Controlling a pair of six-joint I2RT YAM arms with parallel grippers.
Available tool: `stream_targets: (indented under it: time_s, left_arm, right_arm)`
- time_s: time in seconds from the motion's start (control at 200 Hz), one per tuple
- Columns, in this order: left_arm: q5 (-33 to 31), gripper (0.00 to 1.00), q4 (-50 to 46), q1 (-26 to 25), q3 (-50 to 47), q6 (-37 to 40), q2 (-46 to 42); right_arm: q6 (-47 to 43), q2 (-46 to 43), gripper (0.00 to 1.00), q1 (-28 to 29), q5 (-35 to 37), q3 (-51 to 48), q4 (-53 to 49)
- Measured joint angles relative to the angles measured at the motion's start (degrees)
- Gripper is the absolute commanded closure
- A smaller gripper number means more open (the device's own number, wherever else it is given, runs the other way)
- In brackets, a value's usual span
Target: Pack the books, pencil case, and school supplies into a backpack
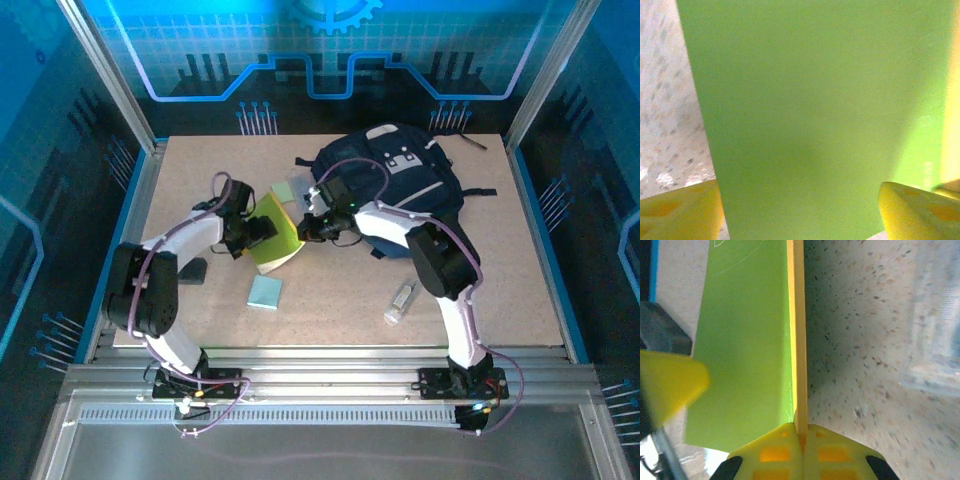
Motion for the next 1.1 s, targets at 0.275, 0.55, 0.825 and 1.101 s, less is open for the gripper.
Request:
stream_targets:
  time_s: [0.275,0.55,0.825,1.101]
  left_arm:
    - [4.6,0.01,8.0,0.0,5.4,-0.8,-8.0]
    - [8.9,0.01,19.0,-0.2,3.8,-5.9,-7.2]
    - [11.0,0.01,33.3,-3.4,0.2,-11.4,-2.4]
    - [12.2,0.02,42.2,-6.4,0.1,-15.5,2.4]
  right_arm:
    - [2.8,-14.6,1.00,-9.0,-5.8,-8.6,2.9]
    - [5.9,-24.3,1.00,-14.8,-8.3,-15.4,5.4]
    - [12.1,-27.6,1.00,-16.9,-13.2,-18.0,11.9]
    - [20.7,-27.8,1.00,-17.1,-18.5,-21.3,22.3]
